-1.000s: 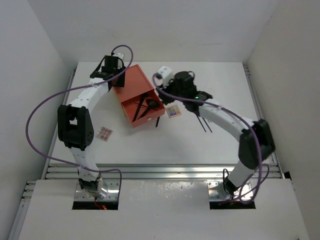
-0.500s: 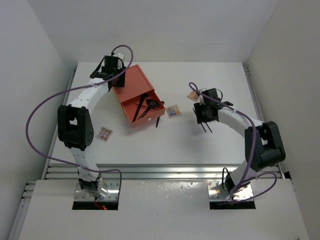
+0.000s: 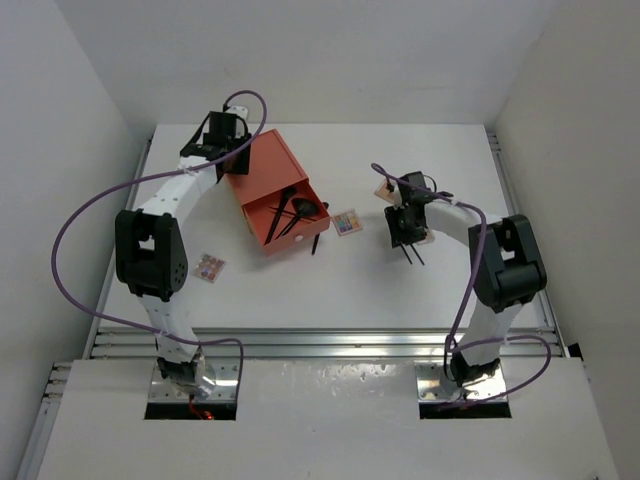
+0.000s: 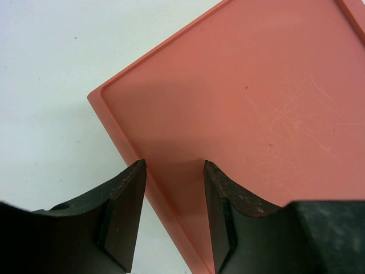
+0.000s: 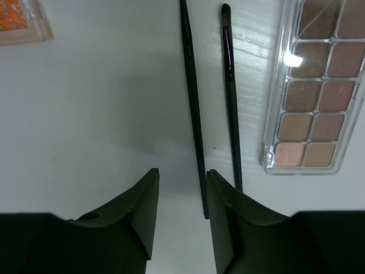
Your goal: Organize the makeup
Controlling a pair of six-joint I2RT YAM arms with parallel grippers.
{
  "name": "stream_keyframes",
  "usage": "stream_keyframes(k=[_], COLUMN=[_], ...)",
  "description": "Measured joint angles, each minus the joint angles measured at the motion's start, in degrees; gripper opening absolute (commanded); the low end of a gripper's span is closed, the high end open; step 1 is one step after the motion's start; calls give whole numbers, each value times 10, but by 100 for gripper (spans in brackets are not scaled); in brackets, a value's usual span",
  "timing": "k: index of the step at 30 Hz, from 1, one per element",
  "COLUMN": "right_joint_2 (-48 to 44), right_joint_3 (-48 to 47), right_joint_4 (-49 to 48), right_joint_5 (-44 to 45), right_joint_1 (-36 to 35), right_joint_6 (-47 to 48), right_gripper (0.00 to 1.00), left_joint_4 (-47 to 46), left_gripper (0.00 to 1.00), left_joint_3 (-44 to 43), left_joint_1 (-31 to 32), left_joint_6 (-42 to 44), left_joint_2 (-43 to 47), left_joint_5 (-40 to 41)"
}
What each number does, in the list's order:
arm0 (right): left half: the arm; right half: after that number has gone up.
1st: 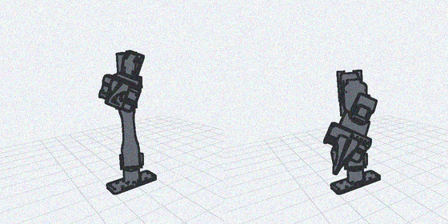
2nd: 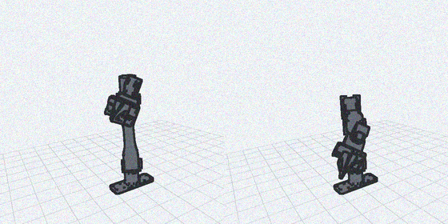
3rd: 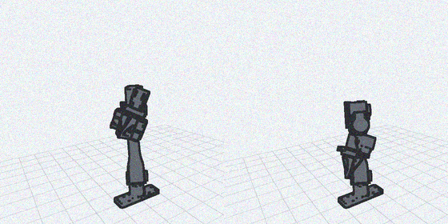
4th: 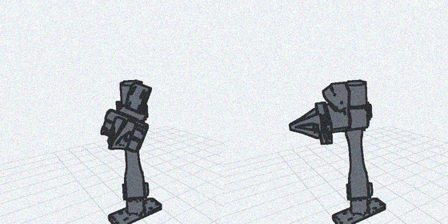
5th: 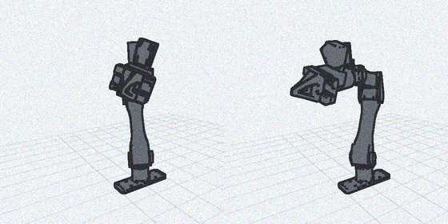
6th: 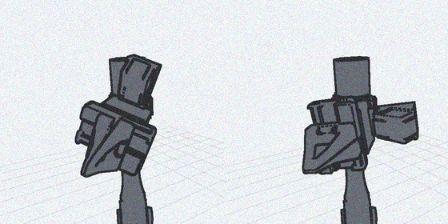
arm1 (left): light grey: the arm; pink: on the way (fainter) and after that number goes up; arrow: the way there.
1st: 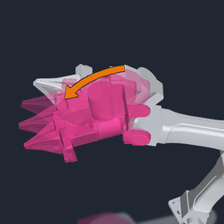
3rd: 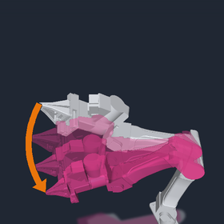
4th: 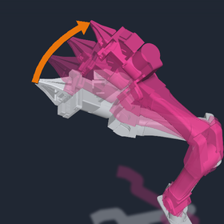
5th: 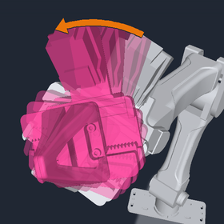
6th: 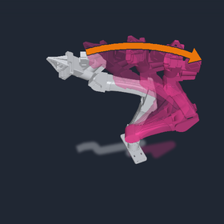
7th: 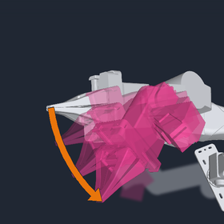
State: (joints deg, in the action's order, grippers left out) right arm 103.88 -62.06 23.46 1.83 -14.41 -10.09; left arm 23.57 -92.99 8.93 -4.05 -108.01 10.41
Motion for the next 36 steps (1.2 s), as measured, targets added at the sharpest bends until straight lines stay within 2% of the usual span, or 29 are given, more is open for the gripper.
stream_keyframes(k=[6,10,17,18,27,32,36], right_joint_2=[42,56,70,72,67,-27,-91], right_joint_3=[-22,-41,-60,-64,-68,-50,-100], right_joint_4=[11,22,40,46,63,50,19], right_joint_5=[5,6,-5,-6,-9,10,17], right_joint_1=[2,1,1,2,-8,-43,-83], right_joint_6=[16,27,33,35,62,104,167], right_gripper=[35,30,7,0,0,0,0], left_joint_4=[-1,-1,-1,-1,-1,-2,-2], left_gripper=[50,50,50,50,50,50,50], left_joint_3=[1,1,1,1,1,1,1], left_joint_1=[0,0,0,0,0,0,0], left_joint_6=[2,2,2,2,2,2,2], left_joint_2=[0,0,0,0,0,0,0], left_joint_5=[0,0,0,0,2,2,2])
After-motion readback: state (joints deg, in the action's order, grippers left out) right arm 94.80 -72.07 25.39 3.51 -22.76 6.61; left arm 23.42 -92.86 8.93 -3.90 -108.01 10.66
